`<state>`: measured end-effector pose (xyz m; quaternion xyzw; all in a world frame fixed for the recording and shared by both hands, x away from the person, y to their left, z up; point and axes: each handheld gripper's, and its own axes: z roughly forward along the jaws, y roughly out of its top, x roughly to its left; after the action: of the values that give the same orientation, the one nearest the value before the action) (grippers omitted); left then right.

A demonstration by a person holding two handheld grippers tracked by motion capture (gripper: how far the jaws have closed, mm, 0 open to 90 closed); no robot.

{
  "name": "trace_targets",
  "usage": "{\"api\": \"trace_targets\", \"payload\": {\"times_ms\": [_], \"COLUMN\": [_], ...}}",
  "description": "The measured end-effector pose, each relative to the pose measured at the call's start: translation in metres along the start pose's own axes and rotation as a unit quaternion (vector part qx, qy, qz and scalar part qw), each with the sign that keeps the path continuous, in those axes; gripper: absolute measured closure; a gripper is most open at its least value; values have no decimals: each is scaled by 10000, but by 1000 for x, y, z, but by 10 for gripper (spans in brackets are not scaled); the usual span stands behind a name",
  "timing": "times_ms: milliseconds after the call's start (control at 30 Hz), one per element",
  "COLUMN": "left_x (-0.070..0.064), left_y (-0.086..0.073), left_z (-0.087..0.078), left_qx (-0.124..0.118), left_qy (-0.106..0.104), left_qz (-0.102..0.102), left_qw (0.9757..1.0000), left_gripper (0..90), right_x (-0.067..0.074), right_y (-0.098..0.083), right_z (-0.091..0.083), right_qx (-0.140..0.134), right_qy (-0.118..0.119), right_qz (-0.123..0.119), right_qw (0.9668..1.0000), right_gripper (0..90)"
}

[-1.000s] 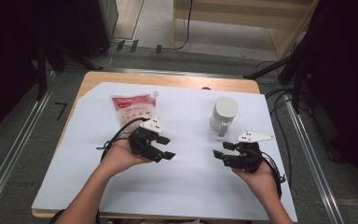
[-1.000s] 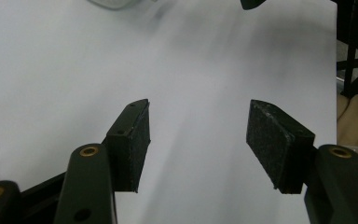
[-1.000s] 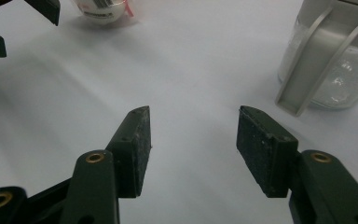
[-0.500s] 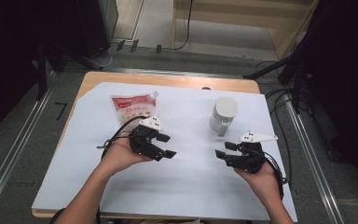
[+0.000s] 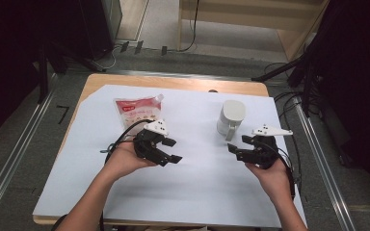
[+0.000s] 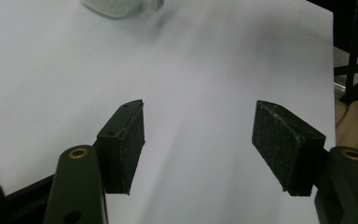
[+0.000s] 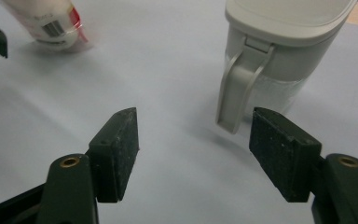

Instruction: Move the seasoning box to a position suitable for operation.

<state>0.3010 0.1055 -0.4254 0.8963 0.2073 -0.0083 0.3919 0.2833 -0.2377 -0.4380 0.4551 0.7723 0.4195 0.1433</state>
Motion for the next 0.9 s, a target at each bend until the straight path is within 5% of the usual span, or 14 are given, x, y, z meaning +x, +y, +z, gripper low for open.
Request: {"api": "trace_targets", "payload": {"times_ms": [133,400,900], "left_x": [0,-1,-1], "left_y": [0,1,0], "left_z": [0,1,5], "left_qx": [-87,-48,95], "left_qy": [-70,-120,-108], "left_qz": [24,88,110], "left_qw": [9999,9999,9998], "left_gripper": [353,353,354], "right_x": [-2,-6,-18], "right_y": [6,22,30], "right_z": [3,20,47], "right_qx": [19,-42,-19], "right_qy": [-113,-558,-1159], "right_qz": [67,407,951], "right_qw": [9999,9976,9887], "right_gripper": [311,138,132]}}
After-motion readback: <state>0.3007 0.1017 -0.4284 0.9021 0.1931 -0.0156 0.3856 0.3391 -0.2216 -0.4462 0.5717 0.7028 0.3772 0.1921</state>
